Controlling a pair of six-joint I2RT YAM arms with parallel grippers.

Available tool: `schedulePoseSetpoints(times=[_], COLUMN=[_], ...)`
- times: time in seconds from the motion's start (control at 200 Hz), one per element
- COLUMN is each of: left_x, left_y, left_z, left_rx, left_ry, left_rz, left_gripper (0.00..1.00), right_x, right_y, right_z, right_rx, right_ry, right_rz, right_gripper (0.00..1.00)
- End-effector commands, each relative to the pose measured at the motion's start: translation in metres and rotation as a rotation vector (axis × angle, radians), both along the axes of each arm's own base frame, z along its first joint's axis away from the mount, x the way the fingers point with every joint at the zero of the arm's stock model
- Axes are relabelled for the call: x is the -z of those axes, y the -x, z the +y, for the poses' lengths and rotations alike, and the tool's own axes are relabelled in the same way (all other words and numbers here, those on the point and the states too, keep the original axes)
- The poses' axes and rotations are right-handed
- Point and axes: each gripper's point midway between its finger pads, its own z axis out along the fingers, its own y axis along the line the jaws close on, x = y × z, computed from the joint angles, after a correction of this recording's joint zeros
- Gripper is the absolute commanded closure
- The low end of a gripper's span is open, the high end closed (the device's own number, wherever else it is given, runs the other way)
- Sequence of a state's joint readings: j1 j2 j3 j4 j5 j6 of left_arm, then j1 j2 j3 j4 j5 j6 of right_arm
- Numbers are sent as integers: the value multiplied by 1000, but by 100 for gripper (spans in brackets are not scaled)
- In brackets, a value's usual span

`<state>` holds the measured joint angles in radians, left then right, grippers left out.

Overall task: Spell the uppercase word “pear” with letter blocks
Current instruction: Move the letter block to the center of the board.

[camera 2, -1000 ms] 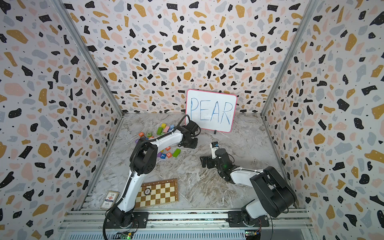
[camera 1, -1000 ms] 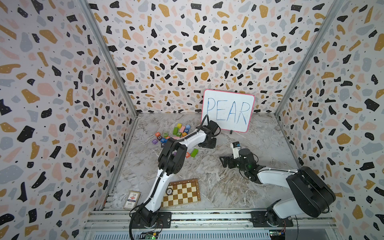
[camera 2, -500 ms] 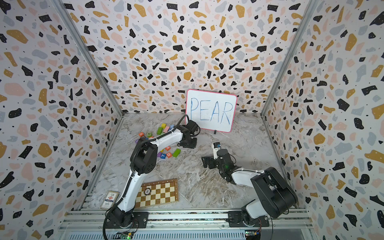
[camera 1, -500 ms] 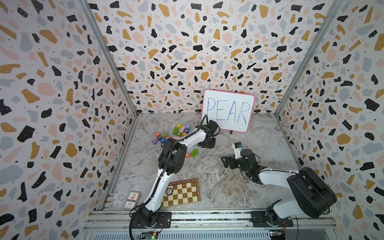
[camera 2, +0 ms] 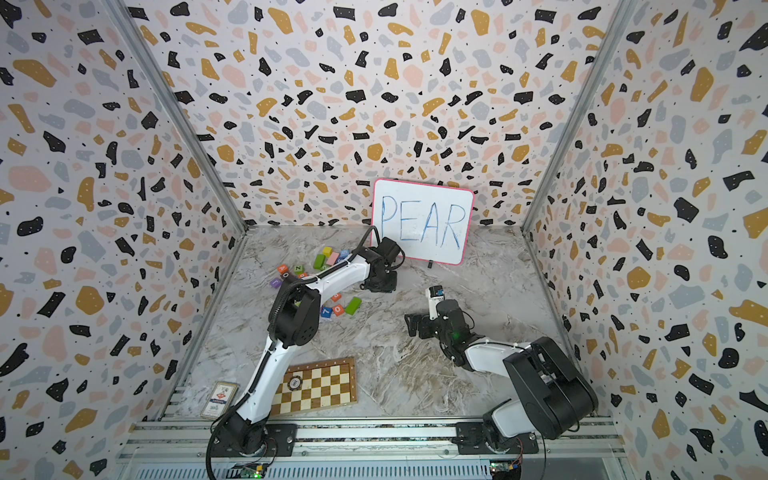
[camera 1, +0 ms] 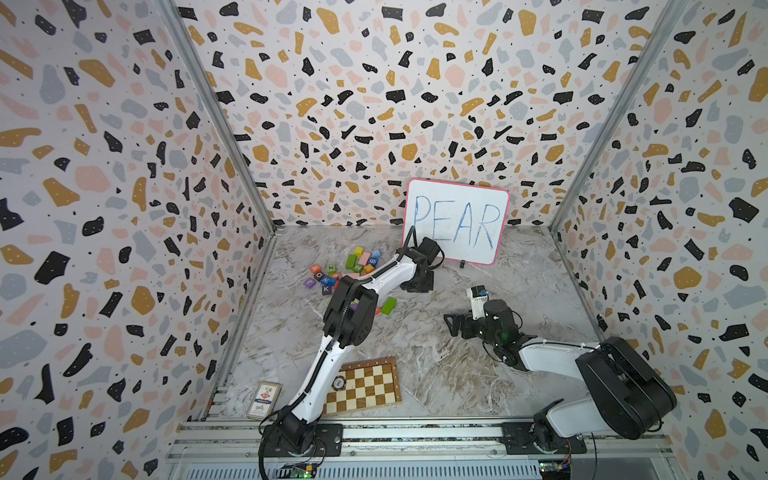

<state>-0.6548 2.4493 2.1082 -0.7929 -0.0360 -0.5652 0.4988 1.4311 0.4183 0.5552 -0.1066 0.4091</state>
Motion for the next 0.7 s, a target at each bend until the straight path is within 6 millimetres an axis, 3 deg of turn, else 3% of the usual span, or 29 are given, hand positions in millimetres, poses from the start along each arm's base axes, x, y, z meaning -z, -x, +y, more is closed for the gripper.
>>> schedulePoseSetpoints(times=[0.0, 0.25, 0.696], left_x=[12, 13, -2], left_y=[5, 5, 4], left_z=[-1, -13, -14], left_rx=[-47, -53, -67], left_ry=[-31, -25, -9], left_rz=[23, 18, -3], left_gripper=[74, 74, 58], right_x=[-8, -5, -5], right_y=[0, 1, 1], right_z=[-1, -2, 0], right_rx=[5, 4, 1], right_ry=[-33, -36, -43], right_rz=[-16, -6, -5], right_gripper=[0, 0, 1])
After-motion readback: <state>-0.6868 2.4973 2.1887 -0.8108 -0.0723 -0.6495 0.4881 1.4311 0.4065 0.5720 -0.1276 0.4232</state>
